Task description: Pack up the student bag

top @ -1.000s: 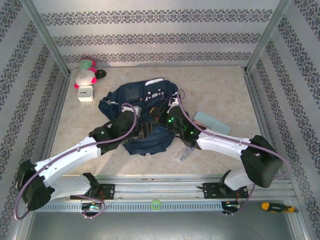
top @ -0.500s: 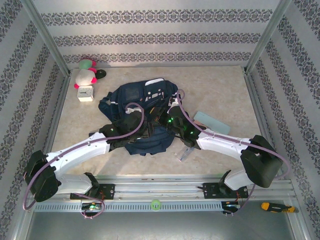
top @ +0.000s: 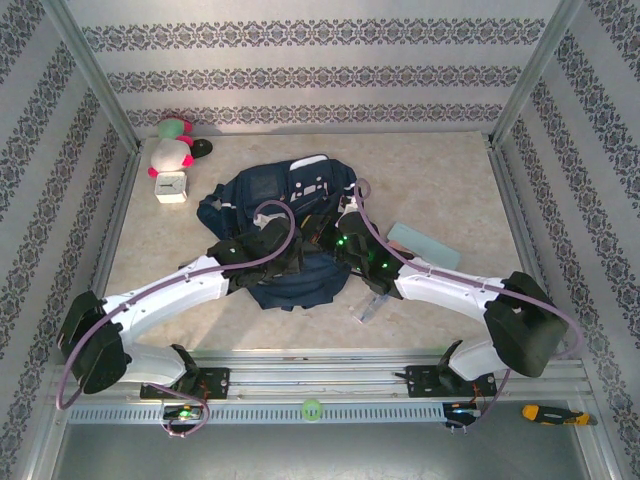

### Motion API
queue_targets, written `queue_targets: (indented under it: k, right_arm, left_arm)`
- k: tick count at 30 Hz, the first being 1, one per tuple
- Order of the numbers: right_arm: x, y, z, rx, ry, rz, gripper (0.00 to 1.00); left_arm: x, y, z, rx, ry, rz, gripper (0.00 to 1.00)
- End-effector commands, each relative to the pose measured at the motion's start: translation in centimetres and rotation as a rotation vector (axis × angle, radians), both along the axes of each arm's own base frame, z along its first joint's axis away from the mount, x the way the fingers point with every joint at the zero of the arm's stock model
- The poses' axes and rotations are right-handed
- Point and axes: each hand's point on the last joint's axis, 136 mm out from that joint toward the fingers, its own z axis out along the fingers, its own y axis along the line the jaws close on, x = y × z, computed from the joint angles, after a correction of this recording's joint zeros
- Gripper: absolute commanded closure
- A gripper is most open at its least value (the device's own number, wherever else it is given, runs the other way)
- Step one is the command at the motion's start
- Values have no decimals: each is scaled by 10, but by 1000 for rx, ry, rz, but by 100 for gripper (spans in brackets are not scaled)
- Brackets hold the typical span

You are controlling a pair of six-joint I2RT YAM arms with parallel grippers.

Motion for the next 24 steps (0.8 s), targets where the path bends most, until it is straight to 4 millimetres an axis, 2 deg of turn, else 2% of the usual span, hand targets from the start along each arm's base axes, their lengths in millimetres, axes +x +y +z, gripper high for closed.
queue_targets:
  k: [1, 6, 10, 12, 18, 24]
  right_arm:
    - [5, -1, 80, 119, -186, -29, 100]
    - [7, 4, 80, 129, -181, -16, 100]
    - [7, 5, 81, 136, -181, -9, 100]
    - [8, 5, 82, 134, -183, -8, 100]
    - [12, 0, 85, 142, -182, 9, 100]
    - [19, -10, 96, 162, -187, 53, 100]
  left_arm:
    - [-9, 28, -1, 82, 5, 50, 74]
    - [-9, 20, 1, 38, -9, 11, 76]
    - [-7, 10, -7, 9, 6, -21, 73]
    - [-6, 10, -11, -3, 25, -20, 75]
    - [-7, 23, -15, -14, 34, 10, 100]
    - [-8, 58, -22, 20, 35, 69, 100]
